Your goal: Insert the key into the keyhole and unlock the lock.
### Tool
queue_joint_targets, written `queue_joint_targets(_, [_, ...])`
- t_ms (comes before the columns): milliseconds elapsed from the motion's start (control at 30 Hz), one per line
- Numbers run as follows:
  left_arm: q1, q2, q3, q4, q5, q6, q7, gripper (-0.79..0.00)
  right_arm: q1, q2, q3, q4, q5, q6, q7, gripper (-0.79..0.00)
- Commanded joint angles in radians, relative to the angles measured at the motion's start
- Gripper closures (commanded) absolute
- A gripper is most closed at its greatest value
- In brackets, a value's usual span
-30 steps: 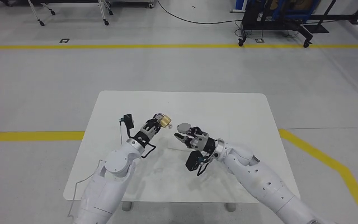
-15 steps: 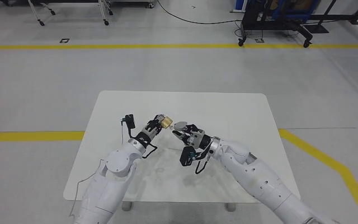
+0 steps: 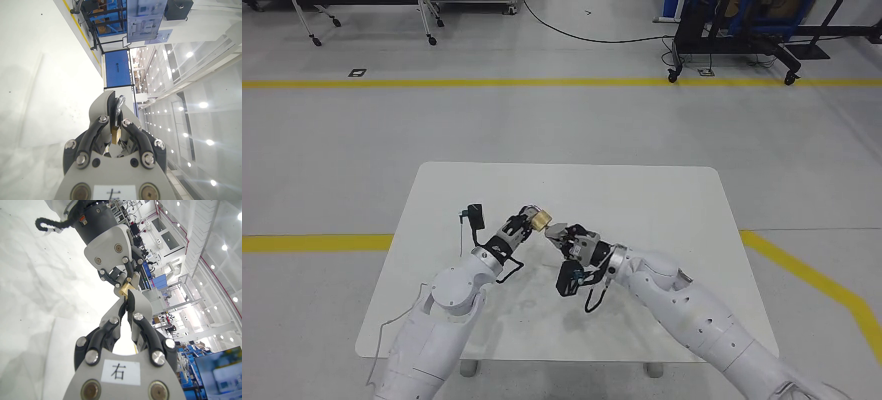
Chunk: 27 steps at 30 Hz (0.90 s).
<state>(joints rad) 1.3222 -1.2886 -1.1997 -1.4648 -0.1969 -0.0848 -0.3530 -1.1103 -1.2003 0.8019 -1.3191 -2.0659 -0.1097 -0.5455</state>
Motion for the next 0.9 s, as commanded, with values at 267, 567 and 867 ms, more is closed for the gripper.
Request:
queue_joint_targets(267, [0.009, 0.005, 0.001, -0.004, 0.036, -0.076, -0.065, 0.000, 0.013, -0.015, 0.021, 0.110, 0.263, -0.152, -0.231, 0.000])
queue_joint_targets(567, [0.023, 0.009, -0.006, -0.010, 0.036, -0.160, -0.103, 0.000, 0.019, -0.023, 0.028, 0.158, 0.330, -0.193, -0.267, 0.000])
queue_joint_targets(867, [0.027, 0.011, -0.008, -0.009, 0.036, -0.184, -0.118, 0.000, 0.020, -0.029, 0.030, 0.169, 0.341, -0.187, -0.276, 0.000])
